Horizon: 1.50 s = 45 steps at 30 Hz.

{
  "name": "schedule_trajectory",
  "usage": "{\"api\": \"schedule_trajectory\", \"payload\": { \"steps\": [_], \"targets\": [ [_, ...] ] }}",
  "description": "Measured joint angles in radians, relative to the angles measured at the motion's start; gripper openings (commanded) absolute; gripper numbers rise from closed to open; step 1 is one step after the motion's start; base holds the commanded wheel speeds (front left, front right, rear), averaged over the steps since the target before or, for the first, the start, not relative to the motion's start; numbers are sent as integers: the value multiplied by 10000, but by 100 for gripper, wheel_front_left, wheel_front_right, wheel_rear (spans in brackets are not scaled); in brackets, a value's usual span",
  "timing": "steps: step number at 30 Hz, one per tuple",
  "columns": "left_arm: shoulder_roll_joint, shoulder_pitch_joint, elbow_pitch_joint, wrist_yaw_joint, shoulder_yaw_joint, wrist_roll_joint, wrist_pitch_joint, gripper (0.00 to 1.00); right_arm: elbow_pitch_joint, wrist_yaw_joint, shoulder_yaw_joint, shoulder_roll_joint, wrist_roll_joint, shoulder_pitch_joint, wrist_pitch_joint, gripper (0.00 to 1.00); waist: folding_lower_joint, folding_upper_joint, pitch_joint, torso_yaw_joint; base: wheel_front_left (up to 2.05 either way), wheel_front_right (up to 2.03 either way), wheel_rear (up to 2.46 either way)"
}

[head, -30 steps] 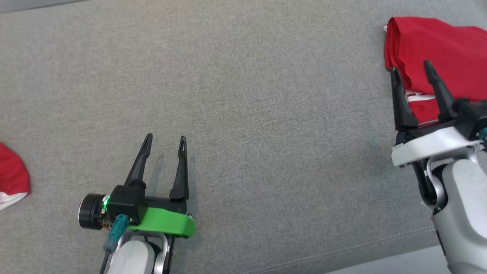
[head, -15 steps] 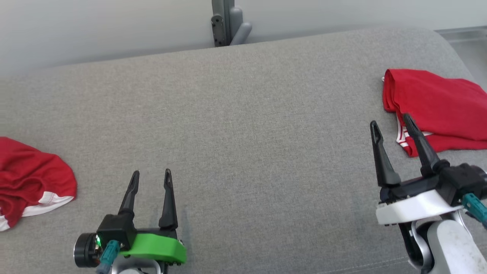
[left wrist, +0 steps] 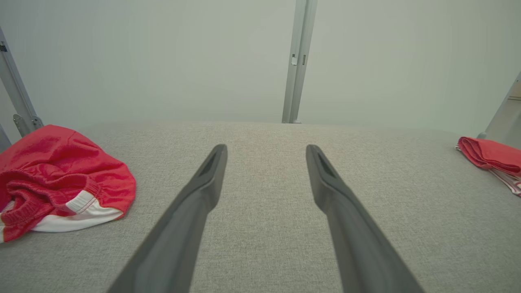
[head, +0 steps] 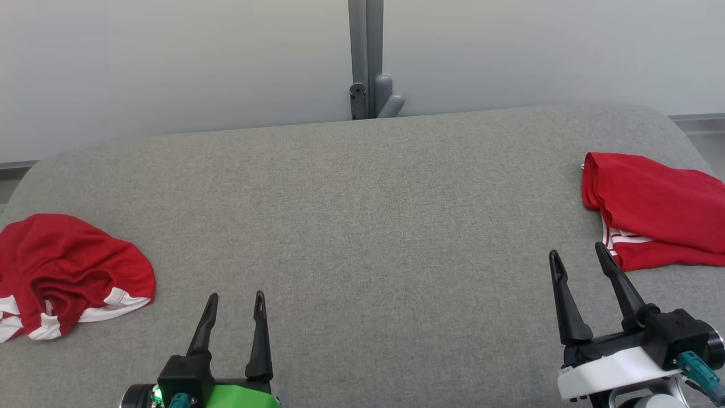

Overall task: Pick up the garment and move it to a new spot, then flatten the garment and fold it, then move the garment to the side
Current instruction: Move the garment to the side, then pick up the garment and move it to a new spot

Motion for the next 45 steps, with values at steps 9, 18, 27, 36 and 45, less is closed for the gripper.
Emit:
{"api": "schedule_trajectory", "payload": {
  "steps": [9, 18, 27, 36, 45],
  "targets": [
    [-2, 149, 44, 40, 23, 104, 0, 100, 79, 0, -35, 58, -4, 130, 0, 100, 0, 0, -214, 90, 0, 0, 0],
    [-4, 171, 6, 77, 69, 203, 0, 100, 159, 0, -40, 61, -2, 220, 0, 100, 0, 0, -224, 104, 0, 0, 0],
    [-4, 171, -12, 86, 86, 263, 0, 100, 221, 0, -33, 82, -2, 276, 0, 100, 0, 0, -250, 80, 0, 0, 0],
    [-4, 171, -54, 100, 59, 307, 0, 100, 357, 0, -2, 96, 36, 392, 0, 100, 0, 0, -317, 23, 0, 0, 0],
    [-4, 171, -61, 75, 63, 378, 0, 100, 500, 0, 86, 123, 94, 453, 0, 100, 1, 0, -327, 67, 0, 0, 0]
  ]
}}
